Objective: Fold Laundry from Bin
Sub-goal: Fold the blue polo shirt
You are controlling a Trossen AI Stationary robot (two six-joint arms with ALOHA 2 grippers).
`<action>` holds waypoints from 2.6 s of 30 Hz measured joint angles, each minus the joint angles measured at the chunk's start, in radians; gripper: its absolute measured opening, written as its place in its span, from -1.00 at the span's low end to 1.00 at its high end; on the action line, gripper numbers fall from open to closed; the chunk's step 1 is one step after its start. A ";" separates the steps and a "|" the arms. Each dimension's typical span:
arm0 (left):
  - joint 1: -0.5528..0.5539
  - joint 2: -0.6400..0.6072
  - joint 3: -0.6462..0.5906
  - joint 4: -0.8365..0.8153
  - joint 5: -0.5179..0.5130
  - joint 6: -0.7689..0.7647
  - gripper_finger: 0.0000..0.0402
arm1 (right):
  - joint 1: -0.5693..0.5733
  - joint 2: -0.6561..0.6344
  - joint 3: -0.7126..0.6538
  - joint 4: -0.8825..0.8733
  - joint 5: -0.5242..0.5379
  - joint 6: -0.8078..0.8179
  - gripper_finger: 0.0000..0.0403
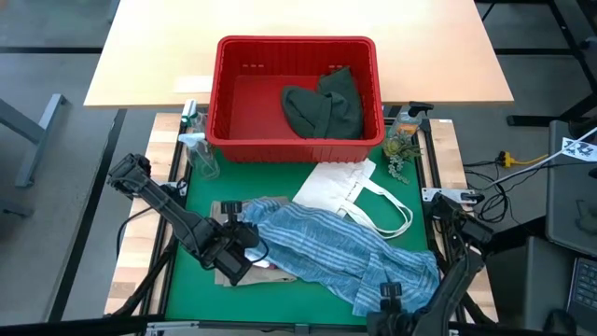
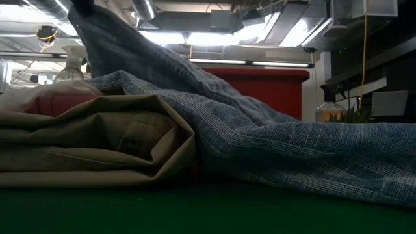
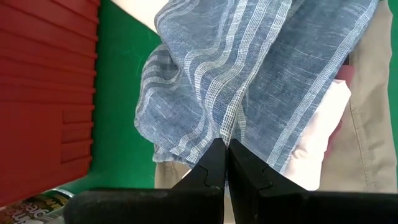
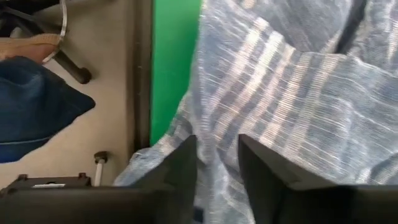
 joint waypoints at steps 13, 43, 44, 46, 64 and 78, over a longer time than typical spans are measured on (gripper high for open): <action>-0.032 0.000 0.000 0.000 -0.022 0.000 -1.00 | 0.001 0.000 0.000 0.076 -0.037 0.026 -0.98; -0.135 0.000 0.000 -0.074 0.001 0.003 -1.00 | 0.136 -0.004 0.275 -0.037 -0.164 0.313 -1.00; -0.139 0.000 0.000 -0.073 0.003 -0.005 -1.00 | 0.146 -0.004 0.275 -0.037 -0.161 0.336 -1.00; -0.143 0.000 0.000 -0.069 0.022 -0.008 -1.00 | 0.164 -0.004 0.275 -0.038 -0.161 0.378 -1.00; -0.202 0.003 -0.235 0.148 0.141 -0.162 -0.99 | 0.212 -0.004 0.274 -0.026 -0.184 0.528 -1.00; -0.197 0.003 -0.338 0.289 0.139 -0.263 -0.74 | 0.212 -0.004 0.274 -0.025 -0.210 0.525 -1.00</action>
